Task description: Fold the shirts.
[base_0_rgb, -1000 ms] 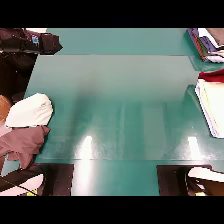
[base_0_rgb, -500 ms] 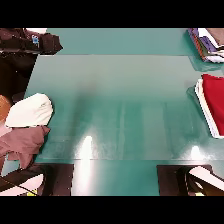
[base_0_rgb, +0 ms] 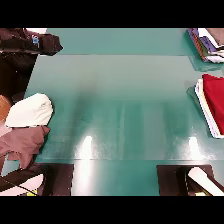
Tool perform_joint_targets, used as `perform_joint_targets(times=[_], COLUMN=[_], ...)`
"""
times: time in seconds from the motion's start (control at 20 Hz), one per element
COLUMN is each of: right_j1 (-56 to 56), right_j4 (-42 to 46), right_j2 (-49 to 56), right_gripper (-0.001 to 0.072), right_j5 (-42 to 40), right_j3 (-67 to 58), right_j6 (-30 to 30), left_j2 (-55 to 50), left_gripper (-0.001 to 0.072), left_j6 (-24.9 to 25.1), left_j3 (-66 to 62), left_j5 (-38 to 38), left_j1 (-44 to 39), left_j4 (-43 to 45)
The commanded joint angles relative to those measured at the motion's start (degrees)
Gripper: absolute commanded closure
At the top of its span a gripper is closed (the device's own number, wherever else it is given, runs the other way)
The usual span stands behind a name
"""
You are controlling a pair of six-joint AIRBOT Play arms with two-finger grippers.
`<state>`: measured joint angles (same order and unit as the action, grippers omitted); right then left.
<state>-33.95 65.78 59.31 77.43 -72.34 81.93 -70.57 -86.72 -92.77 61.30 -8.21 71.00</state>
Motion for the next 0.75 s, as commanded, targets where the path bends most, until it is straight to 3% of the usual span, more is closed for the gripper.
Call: perform_joint_targets(times=[0.0, 0.15, 0.2, 0.35, 0.4, 0.7], right_j1=[15.85, 28.3, 31.54, 39.39, 41.18, 44.02], right_j4=[-2.86, -2.6, -2.62, -2.62, -2.62, -2.67], right_j2=[-0.59, -0.59, -0.59, -0.61, -0.59, -0.59], right_gripper=[0.0202, 0.0209, 0.0256, 0.0626, 0.0692, 0.0692], right_j5=[-1.25, -3.21, -3.74, -5.03, -5.03, -5.09], right_j3=[-3.52, -5.46, -5.92, -5.81, -5.81, -5.81], right_j6=[0.02, 0.02, 0.02, 0.0, -0.04, -0.02], left_j2=[-0.02, -0.02, -0.02, -0.02, -0.02, -0.02], left_gripper=[0.0678, 0.0677, 0.0678, 0.0678, 0.0678, 0.0677], left_j6=[-0.28, -0.28, -0.28, -0.28, -0.28, -0.28], left_j3=[-0.02, -0.02, -0.02, -0.02, -0.02, -0.02], left_j5=[-1.33, -3.06, -3.63, -5.49, -5.97, -6.47], left_j1=[-0.02, -0.02, -0.02, -0.02, -0.02, -0.02], left_j4=[-0.07, -0.07, -0.07, -0.07, -0.07, -0.07])
